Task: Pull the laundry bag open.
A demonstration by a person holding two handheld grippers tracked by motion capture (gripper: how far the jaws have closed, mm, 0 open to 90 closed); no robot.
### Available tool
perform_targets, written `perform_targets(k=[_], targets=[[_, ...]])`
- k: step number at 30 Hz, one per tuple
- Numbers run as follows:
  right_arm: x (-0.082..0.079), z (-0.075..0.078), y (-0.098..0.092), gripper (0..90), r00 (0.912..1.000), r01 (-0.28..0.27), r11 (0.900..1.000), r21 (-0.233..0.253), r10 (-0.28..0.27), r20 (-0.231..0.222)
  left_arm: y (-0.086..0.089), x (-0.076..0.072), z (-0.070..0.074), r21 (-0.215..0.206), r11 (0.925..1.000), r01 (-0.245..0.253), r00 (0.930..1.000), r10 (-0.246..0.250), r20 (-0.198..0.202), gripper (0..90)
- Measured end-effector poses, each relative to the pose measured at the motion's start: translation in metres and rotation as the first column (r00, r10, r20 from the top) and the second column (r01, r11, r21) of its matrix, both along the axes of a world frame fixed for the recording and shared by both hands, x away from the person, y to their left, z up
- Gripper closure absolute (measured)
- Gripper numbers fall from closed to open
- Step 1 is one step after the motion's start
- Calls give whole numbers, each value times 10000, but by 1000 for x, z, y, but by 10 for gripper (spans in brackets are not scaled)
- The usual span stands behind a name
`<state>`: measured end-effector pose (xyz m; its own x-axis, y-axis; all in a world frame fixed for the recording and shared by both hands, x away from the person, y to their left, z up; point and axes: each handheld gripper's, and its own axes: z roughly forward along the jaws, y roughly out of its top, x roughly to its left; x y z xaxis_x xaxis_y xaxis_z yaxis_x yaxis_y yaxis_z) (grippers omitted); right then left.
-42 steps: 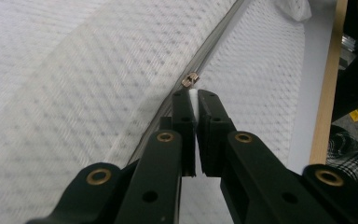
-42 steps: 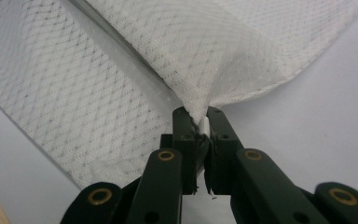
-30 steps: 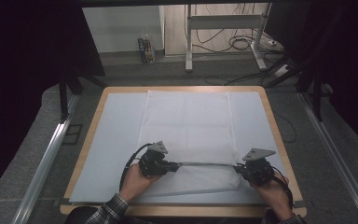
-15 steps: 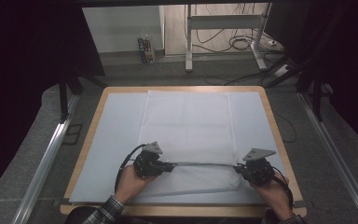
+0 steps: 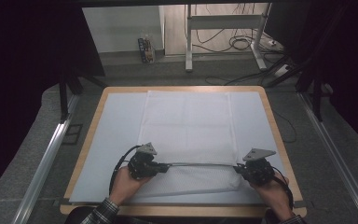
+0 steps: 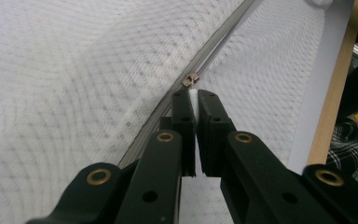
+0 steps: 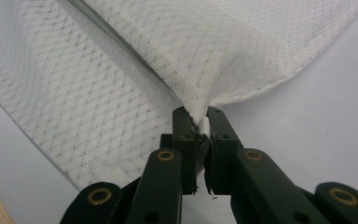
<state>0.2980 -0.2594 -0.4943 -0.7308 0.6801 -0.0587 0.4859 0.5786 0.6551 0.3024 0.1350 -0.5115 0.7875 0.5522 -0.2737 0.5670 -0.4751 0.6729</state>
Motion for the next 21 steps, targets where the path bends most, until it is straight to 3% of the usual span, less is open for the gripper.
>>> perform_targets(k=[21], targets=[[0,0,1,835,10000,-18,10000,-7,18,-18,21,-6,0,79,9993,-371,9993,371,-39,875]])
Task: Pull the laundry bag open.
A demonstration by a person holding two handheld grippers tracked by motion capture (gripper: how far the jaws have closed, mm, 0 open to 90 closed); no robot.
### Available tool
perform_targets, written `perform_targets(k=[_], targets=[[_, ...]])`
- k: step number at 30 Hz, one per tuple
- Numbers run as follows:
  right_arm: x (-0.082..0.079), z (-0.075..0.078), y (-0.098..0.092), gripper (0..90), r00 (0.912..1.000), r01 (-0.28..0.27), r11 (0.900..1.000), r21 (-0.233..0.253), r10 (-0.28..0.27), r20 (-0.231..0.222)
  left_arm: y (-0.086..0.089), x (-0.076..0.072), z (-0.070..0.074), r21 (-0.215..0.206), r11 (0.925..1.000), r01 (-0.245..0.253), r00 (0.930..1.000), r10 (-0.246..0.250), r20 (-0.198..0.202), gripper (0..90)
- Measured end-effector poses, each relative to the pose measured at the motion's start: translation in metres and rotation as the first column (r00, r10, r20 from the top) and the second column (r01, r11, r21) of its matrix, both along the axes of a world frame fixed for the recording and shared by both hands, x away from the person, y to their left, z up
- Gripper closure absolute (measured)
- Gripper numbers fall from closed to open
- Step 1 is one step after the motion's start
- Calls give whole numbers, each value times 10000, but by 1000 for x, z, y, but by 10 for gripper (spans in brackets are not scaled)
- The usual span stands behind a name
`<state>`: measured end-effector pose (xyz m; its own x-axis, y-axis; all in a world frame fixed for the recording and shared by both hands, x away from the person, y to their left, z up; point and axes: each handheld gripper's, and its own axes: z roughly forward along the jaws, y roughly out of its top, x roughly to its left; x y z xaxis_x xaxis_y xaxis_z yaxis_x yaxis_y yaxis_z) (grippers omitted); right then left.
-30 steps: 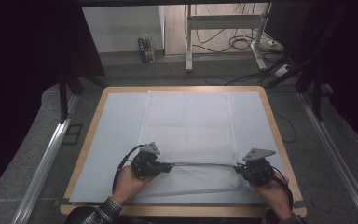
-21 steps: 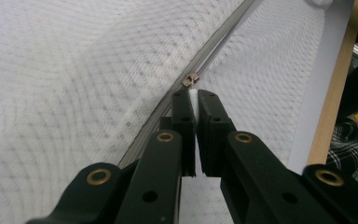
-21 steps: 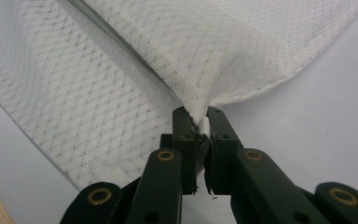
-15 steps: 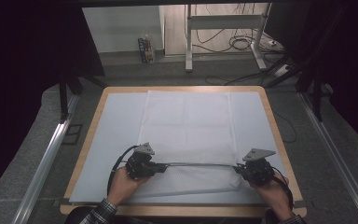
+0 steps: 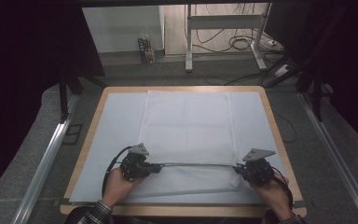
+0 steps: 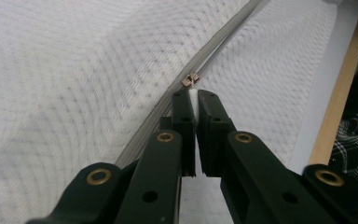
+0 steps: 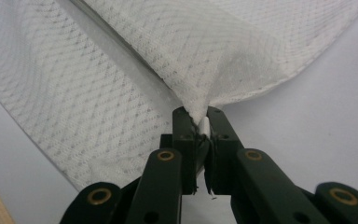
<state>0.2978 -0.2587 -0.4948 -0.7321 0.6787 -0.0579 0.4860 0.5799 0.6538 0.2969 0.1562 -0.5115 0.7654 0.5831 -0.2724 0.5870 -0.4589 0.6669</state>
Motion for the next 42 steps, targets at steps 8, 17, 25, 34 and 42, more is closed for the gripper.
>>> perform_targets(k=[8,17,25,34,42], targets=[[0,0,1,836,10000,-45,10000,23,45,-35,5,-3,0,44,10000,-69,10000,69,23,875],[0,-1,1,836,10000,-4,10000,-56,4,-23,18,-6,0,115,9992,-375,9993,375,46,875],[0,-1,1,836,10000,38,10000,-73,-39,-38,29,-10,-2,6,9973,-736,9973,736,-36,875],[0,-1,0,836,10000,44,10000,-64,-44,-52,35,-13,-2,49,9962,-867,9962,867,-45,875],[0,-1,1,836,10000,25,10000,-77,-25,-49,44,-16,-2,-37,9942,-1078,9942,1078,-70,875]])
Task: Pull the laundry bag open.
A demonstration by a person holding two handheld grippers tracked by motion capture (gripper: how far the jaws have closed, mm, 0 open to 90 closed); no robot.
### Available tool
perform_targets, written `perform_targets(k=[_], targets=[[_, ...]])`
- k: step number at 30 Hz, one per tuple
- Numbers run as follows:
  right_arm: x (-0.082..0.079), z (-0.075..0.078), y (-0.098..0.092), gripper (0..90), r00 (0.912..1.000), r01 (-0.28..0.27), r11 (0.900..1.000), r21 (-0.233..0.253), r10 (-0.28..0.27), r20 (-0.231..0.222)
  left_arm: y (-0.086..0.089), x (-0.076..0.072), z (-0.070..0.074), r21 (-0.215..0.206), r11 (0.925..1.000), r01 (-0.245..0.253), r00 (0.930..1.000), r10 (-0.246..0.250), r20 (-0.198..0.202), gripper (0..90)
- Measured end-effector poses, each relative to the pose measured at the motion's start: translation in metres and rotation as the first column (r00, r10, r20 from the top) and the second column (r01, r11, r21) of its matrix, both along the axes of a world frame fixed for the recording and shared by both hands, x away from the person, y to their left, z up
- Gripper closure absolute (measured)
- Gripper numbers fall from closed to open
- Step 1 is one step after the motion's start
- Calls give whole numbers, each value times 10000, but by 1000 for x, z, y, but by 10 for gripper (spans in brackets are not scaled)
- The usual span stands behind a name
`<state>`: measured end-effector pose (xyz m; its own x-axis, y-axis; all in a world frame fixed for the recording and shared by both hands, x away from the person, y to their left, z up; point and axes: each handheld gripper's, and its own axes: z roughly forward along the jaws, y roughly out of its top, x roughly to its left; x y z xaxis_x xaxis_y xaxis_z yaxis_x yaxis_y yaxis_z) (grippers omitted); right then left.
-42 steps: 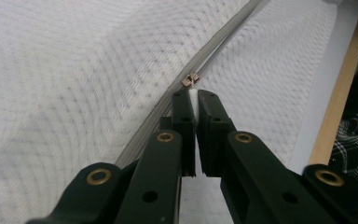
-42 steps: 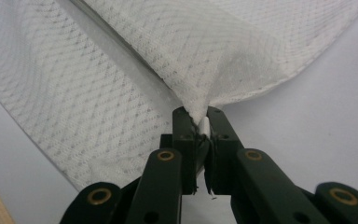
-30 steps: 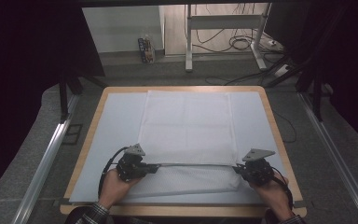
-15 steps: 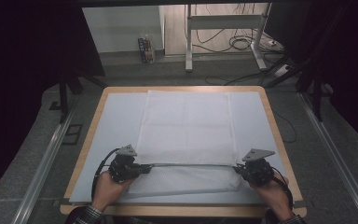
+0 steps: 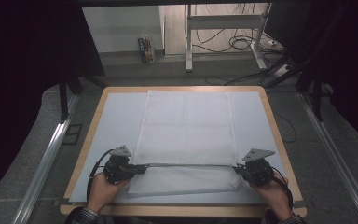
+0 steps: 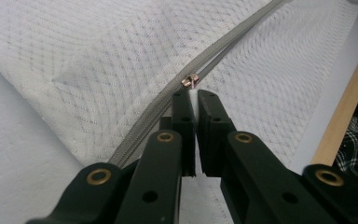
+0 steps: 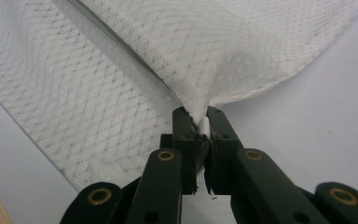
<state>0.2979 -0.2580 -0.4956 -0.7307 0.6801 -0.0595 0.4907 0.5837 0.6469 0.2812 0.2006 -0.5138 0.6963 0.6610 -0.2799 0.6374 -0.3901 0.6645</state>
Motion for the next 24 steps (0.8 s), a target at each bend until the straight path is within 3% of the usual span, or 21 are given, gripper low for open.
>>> perform_targets(k=[3,17,19,24], targets=[[0,0,1,836,10000,11,10000,-37,-11,11,0,-1,0,189,9998,-63,10000,62,67,875],[0,0,0,837,10000,16,10000,-62,-16,11,14,-6,0,156,9987,-484,9988,483,105,875],[0,0,-1,837,10000,16,10000,-9,-16,-6,16,-6,0,1,9989,-475,9989,475,60,875],[0,0,0,837,10000,0,10000,-14,0,-26,18,-7,0,134,9984,-557,9984,555,96,875]])
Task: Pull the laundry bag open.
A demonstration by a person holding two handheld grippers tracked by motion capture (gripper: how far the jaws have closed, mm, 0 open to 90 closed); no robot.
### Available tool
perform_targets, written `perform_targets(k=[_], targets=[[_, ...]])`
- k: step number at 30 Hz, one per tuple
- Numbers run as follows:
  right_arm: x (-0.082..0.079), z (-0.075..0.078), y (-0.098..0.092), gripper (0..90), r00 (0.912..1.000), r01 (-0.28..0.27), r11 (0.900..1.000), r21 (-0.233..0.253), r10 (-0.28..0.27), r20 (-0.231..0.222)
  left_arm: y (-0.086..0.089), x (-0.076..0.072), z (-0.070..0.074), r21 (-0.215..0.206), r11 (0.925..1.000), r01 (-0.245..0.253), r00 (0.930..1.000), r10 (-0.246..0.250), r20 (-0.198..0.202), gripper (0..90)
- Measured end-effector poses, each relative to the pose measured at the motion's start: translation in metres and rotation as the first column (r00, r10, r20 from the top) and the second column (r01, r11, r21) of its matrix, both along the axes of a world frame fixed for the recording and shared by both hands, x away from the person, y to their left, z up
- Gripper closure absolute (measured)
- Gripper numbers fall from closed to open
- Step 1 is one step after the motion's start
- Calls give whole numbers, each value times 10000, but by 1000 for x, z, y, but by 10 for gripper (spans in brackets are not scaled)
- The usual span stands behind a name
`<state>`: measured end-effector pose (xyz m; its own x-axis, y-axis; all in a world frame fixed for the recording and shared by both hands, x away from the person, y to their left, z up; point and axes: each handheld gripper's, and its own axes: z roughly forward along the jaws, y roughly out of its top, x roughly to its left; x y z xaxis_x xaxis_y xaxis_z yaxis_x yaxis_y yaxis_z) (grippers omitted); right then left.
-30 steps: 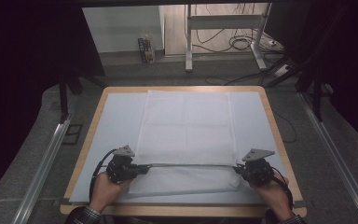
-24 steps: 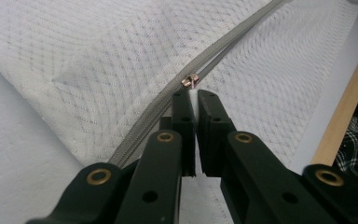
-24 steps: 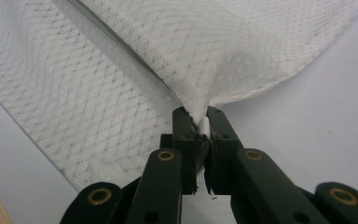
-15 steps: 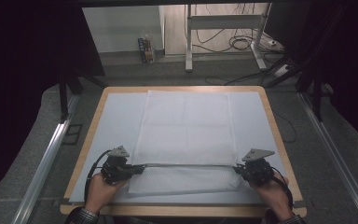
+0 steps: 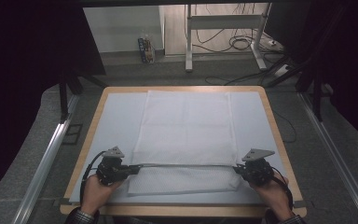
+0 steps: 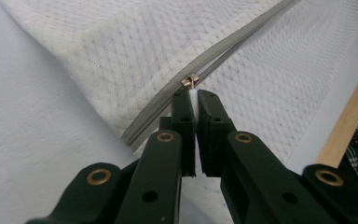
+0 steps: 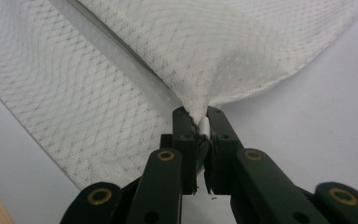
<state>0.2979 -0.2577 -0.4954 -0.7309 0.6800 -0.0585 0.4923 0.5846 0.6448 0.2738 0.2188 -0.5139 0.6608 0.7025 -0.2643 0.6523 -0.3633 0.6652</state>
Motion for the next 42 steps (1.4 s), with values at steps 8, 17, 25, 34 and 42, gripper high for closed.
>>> perform_targets(k=[8,17,25,34,42], targets=[[0,0,1,838,10000,-4,10000,-59,4,-11,8,-3,0,-13,9998,-203,9998,203,38,875],[0,0,0,838,10000,4,10000,-41,-5,-43,19,-6,0,2,9983,-582,9983,582,91,876],[1,-1,0,838,10000,18,10000,-14,-18,-88,29,-9,0,-147,9968,-792,9968,792,36,876],[1,-2,2,839,9997,-114,9999,-28,113,-236,31,-10,-1,253,9944,-1029,9947,1031,-47,876],[1,-4,3,840,9991,-119,9999,-44,117,-409,33,-8,-5,586,9897,-1307,9910,1322,-226,877]])
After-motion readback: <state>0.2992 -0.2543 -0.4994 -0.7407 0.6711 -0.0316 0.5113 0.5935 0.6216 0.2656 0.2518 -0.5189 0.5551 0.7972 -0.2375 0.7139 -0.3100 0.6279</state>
